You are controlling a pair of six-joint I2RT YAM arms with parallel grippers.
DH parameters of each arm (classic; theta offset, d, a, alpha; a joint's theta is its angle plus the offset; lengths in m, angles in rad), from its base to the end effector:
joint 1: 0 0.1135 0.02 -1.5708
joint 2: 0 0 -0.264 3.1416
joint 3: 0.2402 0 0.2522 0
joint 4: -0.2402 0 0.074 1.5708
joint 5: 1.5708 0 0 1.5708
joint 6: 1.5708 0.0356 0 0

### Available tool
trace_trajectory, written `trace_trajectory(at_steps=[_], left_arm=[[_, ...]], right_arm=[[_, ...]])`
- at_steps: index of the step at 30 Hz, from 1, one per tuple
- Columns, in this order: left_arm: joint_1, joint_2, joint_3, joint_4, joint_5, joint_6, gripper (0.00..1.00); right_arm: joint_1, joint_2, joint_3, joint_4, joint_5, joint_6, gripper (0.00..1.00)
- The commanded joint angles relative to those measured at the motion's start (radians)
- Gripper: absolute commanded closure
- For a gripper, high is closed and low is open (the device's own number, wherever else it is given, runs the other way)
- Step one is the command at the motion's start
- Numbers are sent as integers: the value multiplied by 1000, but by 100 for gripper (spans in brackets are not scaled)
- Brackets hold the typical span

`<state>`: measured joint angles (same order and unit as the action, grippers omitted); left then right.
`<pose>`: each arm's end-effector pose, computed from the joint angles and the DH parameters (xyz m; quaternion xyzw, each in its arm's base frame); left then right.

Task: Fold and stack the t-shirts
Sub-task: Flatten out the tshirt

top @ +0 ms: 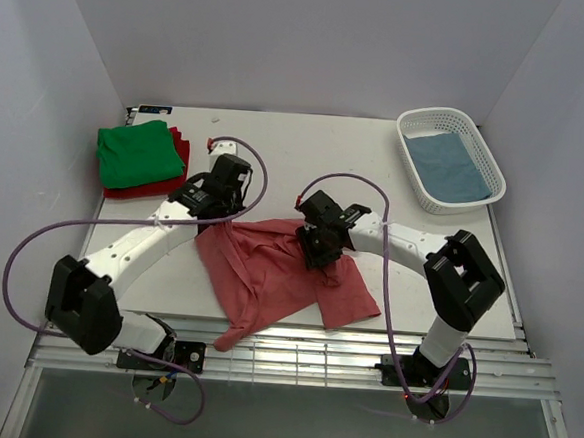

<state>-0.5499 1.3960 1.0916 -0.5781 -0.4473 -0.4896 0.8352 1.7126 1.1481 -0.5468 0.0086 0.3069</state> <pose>0.2580 -0.1401 0.2754 -0.0471 0.9198 0.0178 0.3892 0.2317 0.2556 0.1963 -0.2533 0.9402 0.1196 0.1939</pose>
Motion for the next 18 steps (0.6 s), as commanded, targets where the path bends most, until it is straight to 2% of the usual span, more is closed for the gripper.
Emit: trace_trajectory(at_steps=[1,2,4,6,7,8,13,18], left_arm=[[-4,-141,80,-117,-96,-29,100],[-2,-158,86,-123,-94,-30,100],[-2,-192,96,-149,-87,-35,100],[-2,-207,97,-167,-91,-49,100],[-2,-219,94,-180,-97,-52,100],[-4,-226,91,-186,-100,-52,100],[-2,-267,88,-264,-174,-90,100],[-2,-337,125,-344,-269,-121,100]], right_arm=[[-1,28,15,24,68,-6,59],[-2,36,18,24,76,-5,59],[-1,62,27,41,86,-8,67],[-2,80,35,48,106,-5,78],[-2,96,45,47,117,-3,87],[-2,100,51,44,126,0,91],[-14,1,87,-1,198,-3,92],[-57,-151,294,-239,356,-51,92]])
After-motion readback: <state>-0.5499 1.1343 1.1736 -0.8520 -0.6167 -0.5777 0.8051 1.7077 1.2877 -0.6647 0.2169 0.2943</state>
